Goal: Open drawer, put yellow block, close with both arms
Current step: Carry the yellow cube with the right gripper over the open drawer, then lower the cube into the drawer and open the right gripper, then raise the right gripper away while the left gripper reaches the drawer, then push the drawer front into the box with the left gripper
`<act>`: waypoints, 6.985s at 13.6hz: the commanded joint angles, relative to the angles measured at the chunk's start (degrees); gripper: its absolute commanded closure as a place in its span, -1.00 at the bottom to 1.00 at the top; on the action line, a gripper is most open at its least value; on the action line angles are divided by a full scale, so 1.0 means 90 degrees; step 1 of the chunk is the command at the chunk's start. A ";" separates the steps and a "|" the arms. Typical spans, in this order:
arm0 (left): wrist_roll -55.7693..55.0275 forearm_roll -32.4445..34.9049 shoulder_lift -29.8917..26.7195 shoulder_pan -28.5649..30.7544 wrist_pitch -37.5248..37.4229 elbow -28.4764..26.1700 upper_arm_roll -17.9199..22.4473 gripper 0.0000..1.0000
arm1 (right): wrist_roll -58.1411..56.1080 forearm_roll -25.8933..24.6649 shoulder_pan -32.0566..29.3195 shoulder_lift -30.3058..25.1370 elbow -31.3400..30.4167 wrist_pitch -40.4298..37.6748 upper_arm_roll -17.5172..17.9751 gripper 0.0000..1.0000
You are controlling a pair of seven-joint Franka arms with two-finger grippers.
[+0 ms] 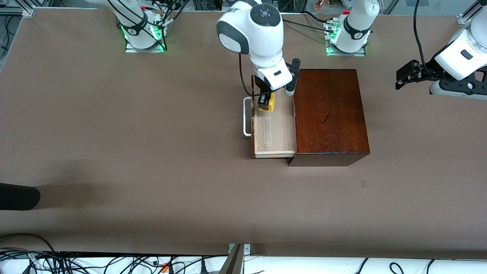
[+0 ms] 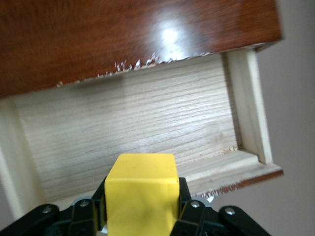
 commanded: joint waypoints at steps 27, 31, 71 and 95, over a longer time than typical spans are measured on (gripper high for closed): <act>0.0138 -0.0050 0.0111 0.0036 -0.0066 0.0244 -0.0015 -1.00 | -0.0784 -0.0130 -0.0221 -0.0515 -0.0162 -0.0173 -0.0164 -1.00; 0.0187 -0.0050 0.0101 0.0046 -0.0076 0.0244 0.0004 -1.00 | -0.0568 0.0739 -0.1303 -0.1180 -0.0083 -0.0283 -0.0214 -1.00; 0.3097 0.3426 0.4729 -0.2425 0.2218 0.1494 -0.3550 -1.00 | 0.1609 0.1385 -0.3406 -0.4551 -0.2984 -0.1982 -0.2557 -1.00; 0.3263 0.3602 0.4457 -0.1810 0.0443 0.1396 -0.3443 -1.00 | 0.1609 0.1404 -0.3386 -0.4551 -0.2984 -0.2001 -0.2548 -1.00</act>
